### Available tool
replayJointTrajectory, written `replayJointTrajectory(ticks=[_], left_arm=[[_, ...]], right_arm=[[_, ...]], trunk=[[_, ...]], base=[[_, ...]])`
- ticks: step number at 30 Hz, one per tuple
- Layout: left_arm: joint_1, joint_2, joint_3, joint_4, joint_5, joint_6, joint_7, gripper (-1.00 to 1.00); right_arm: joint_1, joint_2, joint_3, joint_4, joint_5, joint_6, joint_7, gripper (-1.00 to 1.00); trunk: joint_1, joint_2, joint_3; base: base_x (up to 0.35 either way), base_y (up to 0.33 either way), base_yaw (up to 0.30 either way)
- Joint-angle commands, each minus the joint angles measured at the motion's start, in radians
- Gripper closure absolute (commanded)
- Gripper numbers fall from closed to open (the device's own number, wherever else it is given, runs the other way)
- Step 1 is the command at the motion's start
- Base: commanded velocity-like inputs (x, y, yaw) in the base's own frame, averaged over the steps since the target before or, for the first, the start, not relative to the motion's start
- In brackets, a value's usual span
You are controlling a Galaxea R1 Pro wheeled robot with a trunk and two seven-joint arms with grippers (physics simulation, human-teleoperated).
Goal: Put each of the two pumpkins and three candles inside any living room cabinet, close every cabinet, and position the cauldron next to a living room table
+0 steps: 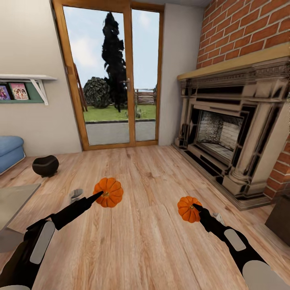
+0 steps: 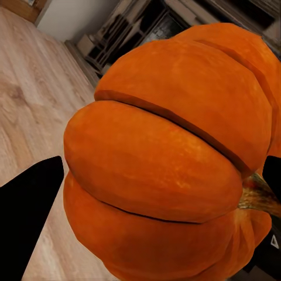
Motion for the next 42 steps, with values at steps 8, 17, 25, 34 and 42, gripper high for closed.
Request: replayJointTrajectory(ticks=[8, 17, 25, 34, 42], left_arm=[[0.000, 0.000, 0.001, 0.000, 0.001, 0.006, 0.001, 1.00], [0.000, 0.000, 0.001, 0.001, -0.003, 0.006, 0.001, 1.00], [0.000, 0.000, 0.001, 0.001, -0.005, 0.006, 0.001, 1.00], [0.000, 0.000, 0.001, 0.001, -0.009, 0.005, 0.002, 1.00], [0.000, -0.001, -0.001, 0.001, -0.010, 0.005, 0.003, 1.00]], right_arm=[[-0.001, 0.000, -0.005, 0.000, -0.005, 0.008, 0.000, 1.00], [-0.001, 0.000, -0.005, 0.000, -0.005, 0.008, 0.000, 1.00], [-0.001, 0.000, -0.005, 0.000, -0.005, 0.008, 0.000, 1.00], [-0.001, 0.000, -0.005, 0.000, -0.005, 0.008, 0.000, 1.00], [-0.001, 0.000, -0.005, 0.000, -0.004, 0.008, 0.000, 1.00]], trunk=[[-0.004, 0.002, 0.032], [-0.008, 0.004, 0.073], [-0.011, 0.006, 0.110], [-0.015, 0.008, 0.151], [-0.019, 0.009, 0.189]], base=[[0.000, 0.000, -0.166], [0.000, 0.000, -0.258], [0.000, 0.000, -0.260], [0.000, 0.000, -0.249], [0.000, 0.000, -0.244]])
